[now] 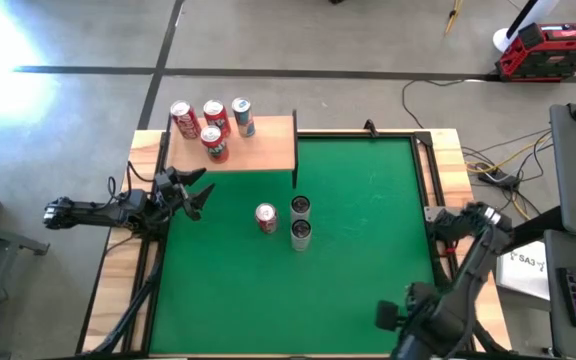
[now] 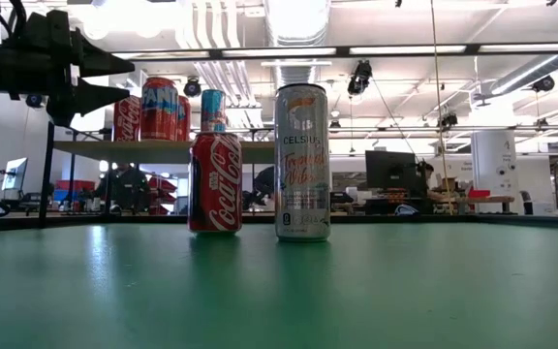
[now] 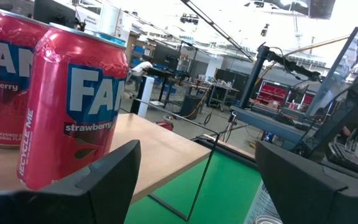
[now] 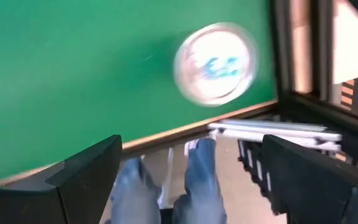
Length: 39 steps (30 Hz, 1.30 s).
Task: Place canned beverage on shelf
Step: Move the blue soda can to the center of the table
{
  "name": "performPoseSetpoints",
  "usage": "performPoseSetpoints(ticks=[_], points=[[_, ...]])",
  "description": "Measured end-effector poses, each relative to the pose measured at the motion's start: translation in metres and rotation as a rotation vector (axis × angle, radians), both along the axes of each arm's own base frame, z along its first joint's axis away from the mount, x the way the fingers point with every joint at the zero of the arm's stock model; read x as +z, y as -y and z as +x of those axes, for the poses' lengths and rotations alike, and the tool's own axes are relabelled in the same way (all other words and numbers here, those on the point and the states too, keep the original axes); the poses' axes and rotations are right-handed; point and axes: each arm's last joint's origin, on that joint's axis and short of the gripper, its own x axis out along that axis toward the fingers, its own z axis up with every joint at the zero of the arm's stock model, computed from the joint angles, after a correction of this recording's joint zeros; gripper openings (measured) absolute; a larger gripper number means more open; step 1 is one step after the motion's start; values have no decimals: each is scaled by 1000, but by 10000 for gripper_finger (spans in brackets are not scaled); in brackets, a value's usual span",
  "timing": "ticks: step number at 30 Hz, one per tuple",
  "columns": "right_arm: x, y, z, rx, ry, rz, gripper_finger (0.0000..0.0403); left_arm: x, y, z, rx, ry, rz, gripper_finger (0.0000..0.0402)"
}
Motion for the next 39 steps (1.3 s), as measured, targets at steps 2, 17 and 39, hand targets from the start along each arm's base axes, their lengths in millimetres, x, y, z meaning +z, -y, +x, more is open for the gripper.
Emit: performPoseSetpoints(ticks=[2, 17, 39], points=[[-3, 0, -13, -24, -9, -27, 380, 0, 0, 0, 0, 0, 0, 302], [-56, -6, -38, -9, 39, -213, 380, 0, 0, 0, 0, 0, 0, 302], [-77, -9, -32, -3, 95, -204, 220, 0, 0, 0, 0, 0, 0, 302]])
